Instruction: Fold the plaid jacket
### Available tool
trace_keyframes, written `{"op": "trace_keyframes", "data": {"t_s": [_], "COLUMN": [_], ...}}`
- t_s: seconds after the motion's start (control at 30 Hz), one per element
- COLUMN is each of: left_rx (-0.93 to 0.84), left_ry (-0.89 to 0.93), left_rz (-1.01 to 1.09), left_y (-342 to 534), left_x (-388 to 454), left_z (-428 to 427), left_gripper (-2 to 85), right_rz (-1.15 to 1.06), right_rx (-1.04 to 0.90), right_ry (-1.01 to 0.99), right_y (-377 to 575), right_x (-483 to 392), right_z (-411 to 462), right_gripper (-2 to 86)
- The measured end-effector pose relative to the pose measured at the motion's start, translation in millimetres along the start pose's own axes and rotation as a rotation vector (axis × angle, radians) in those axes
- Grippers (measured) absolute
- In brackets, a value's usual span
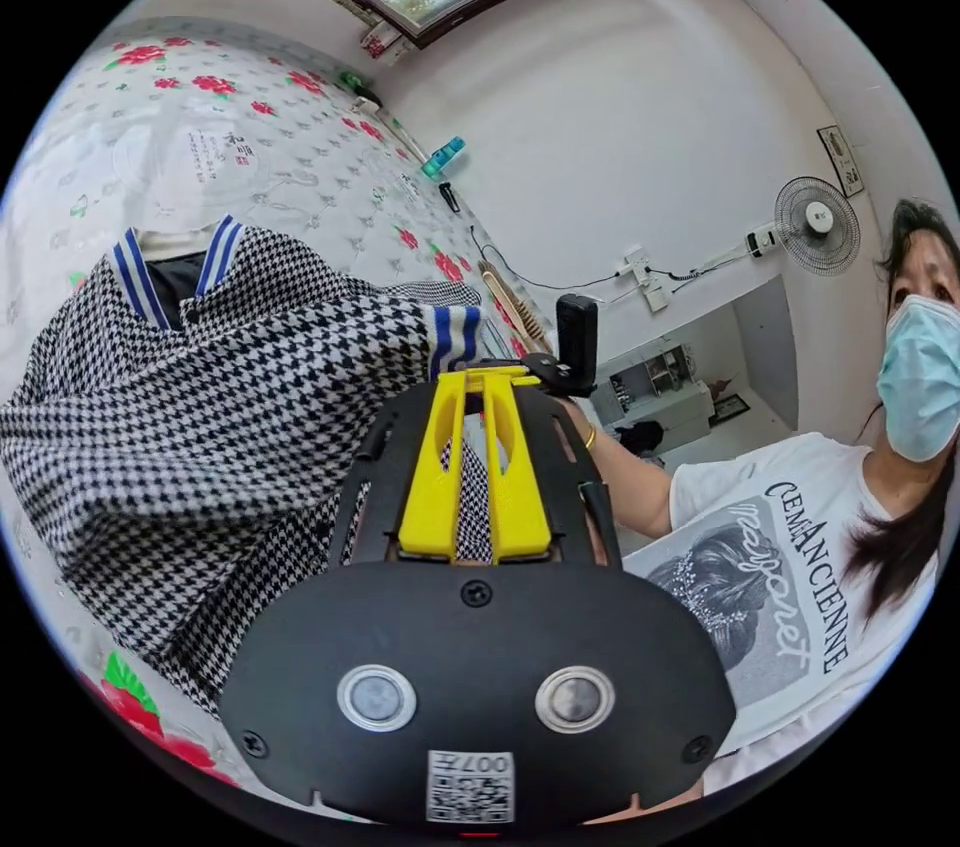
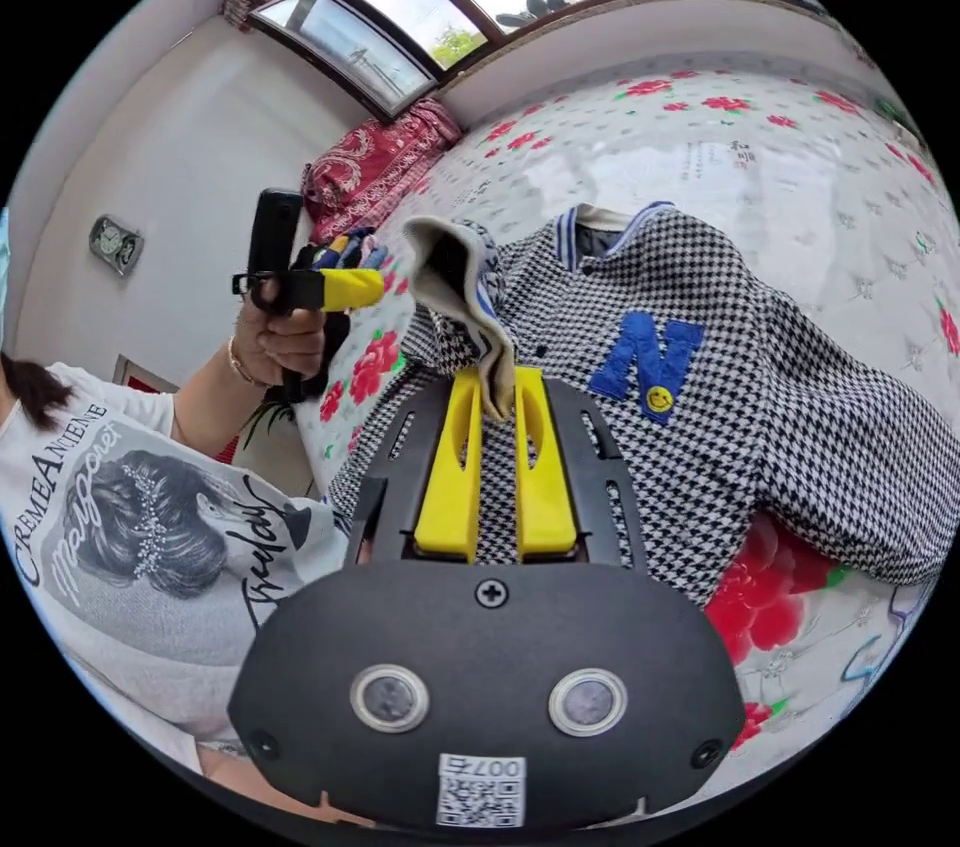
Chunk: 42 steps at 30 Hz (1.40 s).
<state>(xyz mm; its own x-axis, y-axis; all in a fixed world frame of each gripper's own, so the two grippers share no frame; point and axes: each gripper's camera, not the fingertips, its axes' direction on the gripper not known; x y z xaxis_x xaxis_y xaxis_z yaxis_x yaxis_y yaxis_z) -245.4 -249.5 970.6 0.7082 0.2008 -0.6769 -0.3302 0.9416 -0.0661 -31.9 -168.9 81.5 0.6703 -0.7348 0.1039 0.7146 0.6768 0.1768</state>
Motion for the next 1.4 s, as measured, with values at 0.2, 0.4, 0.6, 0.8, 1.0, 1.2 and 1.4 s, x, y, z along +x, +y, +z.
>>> {"op": "trace_keyframes", "data": {"t_s": [0.2, 0.4, 0.6, 0.8, 1.0, 1.2, 1.4], "left_rx": [0.04, 0.037, 0.065, -0.01, -0.134, -0.143, -0.013], "left_ry": [-0.259, -0.573, -0.61, -0.593, -0.538, -0.635, -0.572], "left_rz": [-0.09, -0.292, -0.372, -0.384, -0.372, -0.342, -0.313], "left_y": [24.7, 32.9, 38.4, -0.4, -35.6, -31.4, -8.8], "left_x": [-29.8, -92.9, -140.6, -192.7, -238.5, -242.1, -218.6], "left_z": [-48.4, -97.9, -108.3, -99.6, -59.5, -29.4, -56.8], "left_gripper": [4.4, 6.2, 7.5, 14.2, 4.3, 5.3, 7.6], "right_rz": [0.145, 0.16, 0.093, 0.068, -0.062, -0.072, -0.005], "right_rx": [-0.168, -0.118, -0.078, -0.296, -0.184, -0.259, -0.151], "right_ry": [0.091, 0.015, 0.159, 0.237, 0.347, 0.511, 0.388], "right_y": [8.0, 3.9, -35.9, -69.0, -94.6, -109.2, -98.3], "right_x": [80.3, 91.8, 85.8, 98.2, 51.3, 66.2, 70.1], "right_z": [44.5, 24.2, 20.6, 95.5, 56.0, 113.7, 99.4], "right_gripper": [8.6, 9.1, 8.9, 4.2, 0.2, 0.8, 7.1]}}
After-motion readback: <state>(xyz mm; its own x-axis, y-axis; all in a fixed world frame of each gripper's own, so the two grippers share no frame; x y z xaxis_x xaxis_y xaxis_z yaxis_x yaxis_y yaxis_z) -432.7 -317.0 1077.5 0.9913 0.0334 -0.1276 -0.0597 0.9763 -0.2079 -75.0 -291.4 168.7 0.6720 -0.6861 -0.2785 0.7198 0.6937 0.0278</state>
